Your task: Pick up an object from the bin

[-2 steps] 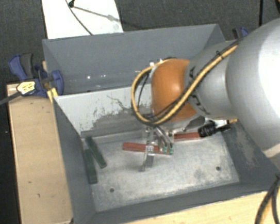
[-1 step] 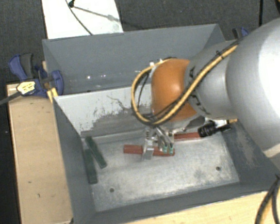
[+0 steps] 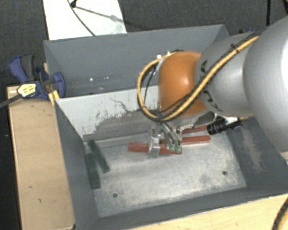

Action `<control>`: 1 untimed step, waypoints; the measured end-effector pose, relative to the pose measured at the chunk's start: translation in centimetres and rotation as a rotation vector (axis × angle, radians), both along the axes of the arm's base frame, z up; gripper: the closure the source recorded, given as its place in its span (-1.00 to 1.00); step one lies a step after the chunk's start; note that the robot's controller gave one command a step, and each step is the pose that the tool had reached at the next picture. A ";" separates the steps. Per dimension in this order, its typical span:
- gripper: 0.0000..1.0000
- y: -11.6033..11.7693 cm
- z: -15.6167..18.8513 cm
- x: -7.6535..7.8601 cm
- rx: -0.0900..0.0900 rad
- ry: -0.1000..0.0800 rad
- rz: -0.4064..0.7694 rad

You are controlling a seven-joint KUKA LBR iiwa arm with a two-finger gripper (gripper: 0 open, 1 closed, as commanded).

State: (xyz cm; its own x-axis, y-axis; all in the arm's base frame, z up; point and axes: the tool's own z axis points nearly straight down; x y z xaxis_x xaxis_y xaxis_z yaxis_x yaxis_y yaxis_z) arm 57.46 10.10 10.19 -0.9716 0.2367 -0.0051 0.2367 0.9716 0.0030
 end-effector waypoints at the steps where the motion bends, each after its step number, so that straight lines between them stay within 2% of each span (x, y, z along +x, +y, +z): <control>1: 1.00 0.0 5.3 0.2 0.001 -0.003 0.003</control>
Offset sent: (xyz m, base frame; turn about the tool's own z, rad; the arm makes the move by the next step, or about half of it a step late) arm 0.0003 0.0000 0.0487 0.0000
